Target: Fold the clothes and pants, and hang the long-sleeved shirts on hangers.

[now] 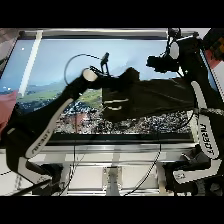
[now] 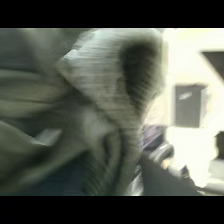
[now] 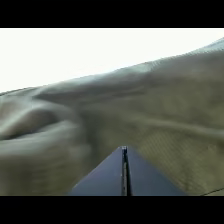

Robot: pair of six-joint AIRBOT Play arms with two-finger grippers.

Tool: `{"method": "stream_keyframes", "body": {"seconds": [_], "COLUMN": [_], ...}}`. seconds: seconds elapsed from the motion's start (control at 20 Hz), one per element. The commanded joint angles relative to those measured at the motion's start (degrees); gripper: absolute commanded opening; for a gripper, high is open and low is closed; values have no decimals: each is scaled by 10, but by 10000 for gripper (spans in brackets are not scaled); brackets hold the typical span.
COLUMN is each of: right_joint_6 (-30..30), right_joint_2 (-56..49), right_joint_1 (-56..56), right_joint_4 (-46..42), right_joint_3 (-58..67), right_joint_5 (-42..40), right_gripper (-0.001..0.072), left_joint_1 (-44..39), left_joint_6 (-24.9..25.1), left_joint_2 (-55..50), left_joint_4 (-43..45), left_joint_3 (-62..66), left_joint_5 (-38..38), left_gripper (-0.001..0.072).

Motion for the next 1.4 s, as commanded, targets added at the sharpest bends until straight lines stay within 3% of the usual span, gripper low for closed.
{"method": "stream_keyframes", "body": {"seconds": [0.0, 0.1, 0.3, 0.35, 0.4, 0.45, 0.6, 0.65, 0.7, 0.85, 0.95, 1.05, 1.25, 1.35], "right_joint_6": [-42, -76, -83, -92, -97, -97, -119, -130, -136, -144, -165, -183, -235, -248], "right_joint_2": [1, 1, 1, 1, 1, 1, 0, 0, 0, -2, -13, -28, -55, -63], "right_joint_1": [-20, -46, -99, -110, -119, -127, -144, -148, -150, -150, -150, -150, -150, -150], "right_joint_4": [119, 193, 256, 261, 261, 264, 280, 289, 296, 307, 330, 369, 430, 431], "right_joint_3": [0, 1, 0, 0, 0, 0, 0, 0, 0, -8, -19, -36, -63, -63], "right_joint_5": [-18, -27, -21, -17, -15, -16, -18, -18, -20, -32, -31, -30, -16, -15], "right_gripper": [14, 31, 31, 30, 27, 14, 14, 13, 14, 13, 13, 13, 13, 14], "left_joint_1": [-42, -44, -30, -23, -13, -2, 42, 58, 78, 131, 162, 189, 245, 281], "left_joint_6": [-12, -12, -8, -3, 8, 21, 93, 93, 83, -36, -54, -22, 137, 190], "left_joint_2": [-44, -48, -40, -37, -31, -26, -4, 4, 13, 35, 52, 65, 68, 68], "left_joint_4": [-72, -72, -72, -72, -72, -71, -49, -14, 33, 226, 294, 278, 153, 75], "left_joint_3": [15, 15, 16, 16, 16, 16, 16, 16, 16, 11, -3, -22, -52, -81], "left_joint_5": [96, 96, 96, 95, 92, 86, 63, 36, -1, -114, -175, -209, -300, -321], "left_gripper": [537, 537, 521, 351, 118, 28, 25, 25, 25, 24, 23, 24, 25, 26]}}
